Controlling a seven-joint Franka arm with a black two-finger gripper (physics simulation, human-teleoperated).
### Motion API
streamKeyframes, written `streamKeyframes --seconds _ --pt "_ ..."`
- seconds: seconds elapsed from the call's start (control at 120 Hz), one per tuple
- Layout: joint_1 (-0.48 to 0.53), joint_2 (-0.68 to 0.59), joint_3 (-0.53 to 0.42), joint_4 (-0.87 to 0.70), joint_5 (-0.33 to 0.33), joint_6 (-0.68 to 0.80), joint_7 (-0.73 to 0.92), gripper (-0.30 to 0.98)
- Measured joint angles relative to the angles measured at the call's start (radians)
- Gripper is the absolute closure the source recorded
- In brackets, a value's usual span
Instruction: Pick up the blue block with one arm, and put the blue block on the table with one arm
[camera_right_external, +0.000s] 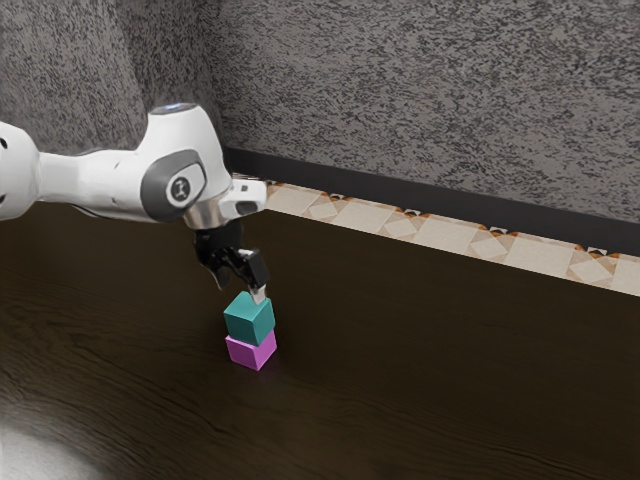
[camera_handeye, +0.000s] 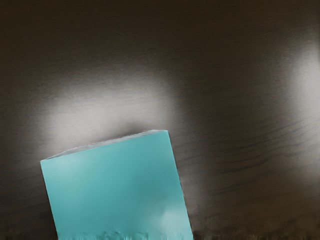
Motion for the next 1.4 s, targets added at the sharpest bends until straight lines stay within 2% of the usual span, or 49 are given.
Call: streamKeyframes --seconds 0.117,0.233,0.342,0.692,1.042,1.4 --pt "0.004 -0.015 -0.012 -0.04 0.04 -0.008 -0.075 0.0" --pt "0.007 0.001 -0.021 -0.02 0.116 0.016 -0.104 0.0" --pt "0.008 0.009 -0.026 -0.015 0.143 0.047 -0.107 0.0" --pt "0.01 0.077 -0.021 0.002 0.142 0.13 -0.11 0.0" --pt "0.009 0.065 -0.02 -0.035 0.144 0.171 -0.069 0.0" --pt "0.01 0.116 -0.012 -0.021 0.129 0.231 -0.022 0.0"
